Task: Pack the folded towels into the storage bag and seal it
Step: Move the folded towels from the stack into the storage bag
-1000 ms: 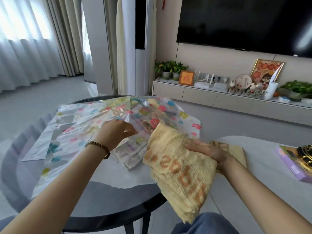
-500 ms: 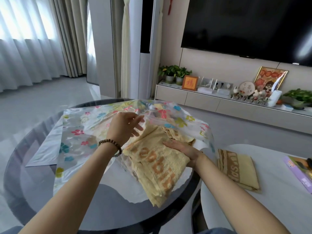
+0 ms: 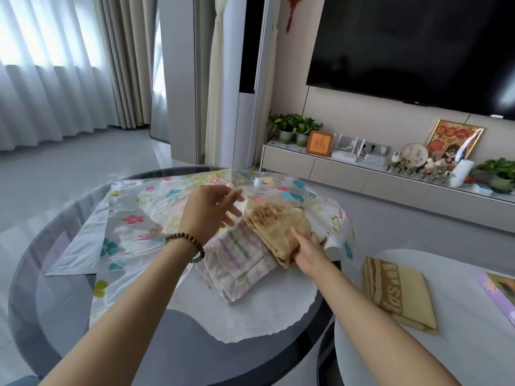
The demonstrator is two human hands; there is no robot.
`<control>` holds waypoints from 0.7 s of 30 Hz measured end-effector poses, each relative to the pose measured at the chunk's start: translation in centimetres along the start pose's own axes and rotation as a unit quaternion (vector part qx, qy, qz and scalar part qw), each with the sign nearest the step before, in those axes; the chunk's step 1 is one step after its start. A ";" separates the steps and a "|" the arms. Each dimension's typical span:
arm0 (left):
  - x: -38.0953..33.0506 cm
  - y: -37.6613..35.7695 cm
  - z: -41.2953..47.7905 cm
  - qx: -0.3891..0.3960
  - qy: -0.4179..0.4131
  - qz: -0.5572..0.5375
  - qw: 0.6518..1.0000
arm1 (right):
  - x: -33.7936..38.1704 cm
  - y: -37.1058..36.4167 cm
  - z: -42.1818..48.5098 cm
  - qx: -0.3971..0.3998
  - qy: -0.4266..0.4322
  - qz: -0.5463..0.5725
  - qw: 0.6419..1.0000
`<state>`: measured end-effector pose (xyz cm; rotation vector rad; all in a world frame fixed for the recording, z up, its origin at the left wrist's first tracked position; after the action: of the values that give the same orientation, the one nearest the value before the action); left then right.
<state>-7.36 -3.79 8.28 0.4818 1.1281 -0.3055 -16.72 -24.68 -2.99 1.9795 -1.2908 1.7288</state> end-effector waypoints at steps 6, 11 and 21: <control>1.3 -1.1 -1.1 0.077 -0.008 0.103 0.992 | -0.1 2.8 -2.4 0.068 0.028 -0.095 0.993; 1.7 -2.2 -2.3 0.094 -0.063 0.218 0.969 | 0.0 6.4 -4.9 0.162 -0.002 -0.115 0.980; 0.2 -9.4 -2.5 0.157 -0.138 0.272 0.939 | 2.3 15.8 -8.2 0.195 -0.074 -0.126 0.970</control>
<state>-13.67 -10.59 5.21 0.9774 0.6359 -0.0603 -33.90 -29.78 -4.45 2.4025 -0.7277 1.8414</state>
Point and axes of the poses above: each hand's wrist, its own z-axis towards the middle knuckle, its own y-axis out of the back of the hand, x = y × z, the point moved 2 cm from there along z, towards the middle knuckle, and after that the axes turned 7 degrees about -z, right-handed, at the moved point
